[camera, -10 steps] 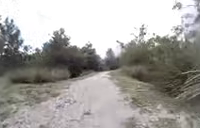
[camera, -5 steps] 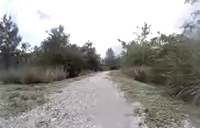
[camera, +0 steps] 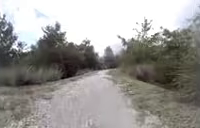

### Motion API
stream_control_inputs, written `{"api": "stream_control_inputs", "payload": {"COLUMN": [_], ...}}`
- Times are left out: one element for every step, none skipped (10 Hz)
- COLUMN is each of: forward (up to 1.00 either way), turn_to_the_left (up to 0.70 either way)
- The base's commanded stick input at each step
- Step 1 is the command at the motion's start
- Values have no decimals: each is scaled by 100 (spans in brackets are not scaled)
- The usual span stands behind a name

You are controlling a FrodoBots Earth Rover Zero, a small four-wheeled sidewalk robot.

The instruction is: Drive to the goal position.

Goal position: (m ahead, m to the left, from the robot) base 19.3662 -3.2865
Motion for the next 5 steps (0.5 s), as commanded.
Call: {"api": "stream_control_inputs", "payload": {"forward": [85,85,85,85,85], "turn_to_the_left": [0,0,0,0,0]}}
